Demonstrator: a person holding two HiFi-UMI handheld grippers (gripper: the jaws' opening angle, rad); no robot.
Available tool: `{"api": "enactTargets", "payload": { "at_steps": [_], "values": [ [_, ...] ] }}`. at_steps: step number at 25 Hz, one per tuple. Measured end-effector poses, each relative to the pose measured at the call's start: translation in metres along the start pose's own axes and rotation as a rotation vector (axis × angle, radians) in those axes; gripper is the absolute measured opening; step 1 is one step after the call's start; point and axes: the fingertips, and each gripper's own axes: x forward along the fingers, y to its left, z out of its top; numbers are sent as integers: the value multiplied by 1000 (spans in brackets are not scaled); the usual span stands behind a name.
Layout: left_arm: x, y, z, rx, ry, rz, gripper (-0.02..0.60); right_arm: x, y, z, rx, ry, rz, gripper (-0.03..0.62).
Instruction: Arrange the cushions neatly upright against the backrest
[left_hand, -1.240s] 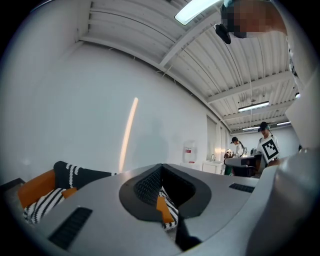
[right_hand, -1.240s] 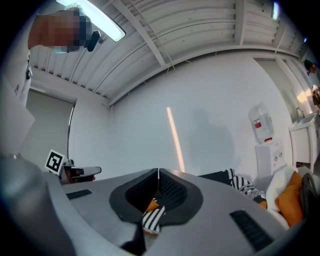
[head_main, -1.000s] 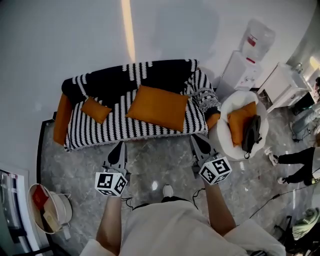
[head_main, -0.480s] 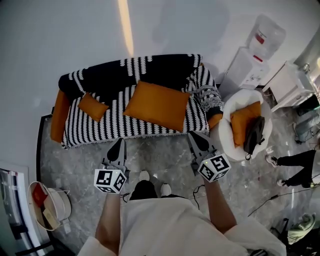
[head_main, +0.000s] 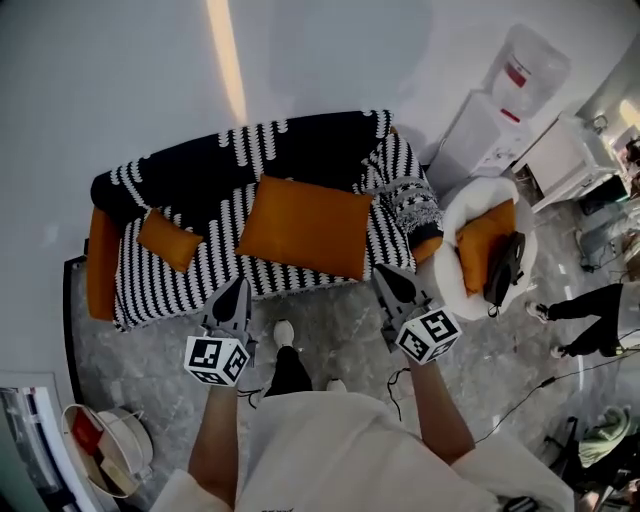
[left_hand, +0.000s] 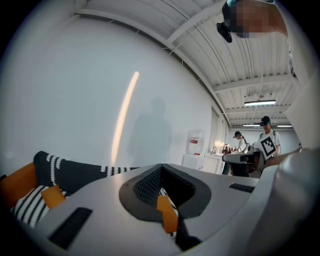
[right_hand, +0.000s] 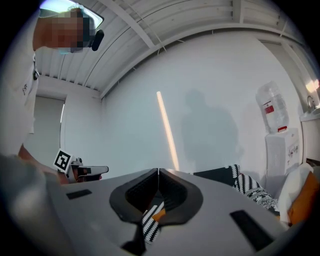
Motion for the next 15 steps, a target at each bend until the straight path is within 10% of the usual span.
{"api": "enactTargets", "payload": {
  "at_steps": [15],
  "values": [
    [138, 115, 22, -11, 92, -162, 17, 145, -40, 22, 51, -5, -141, 25]
  ]
}}
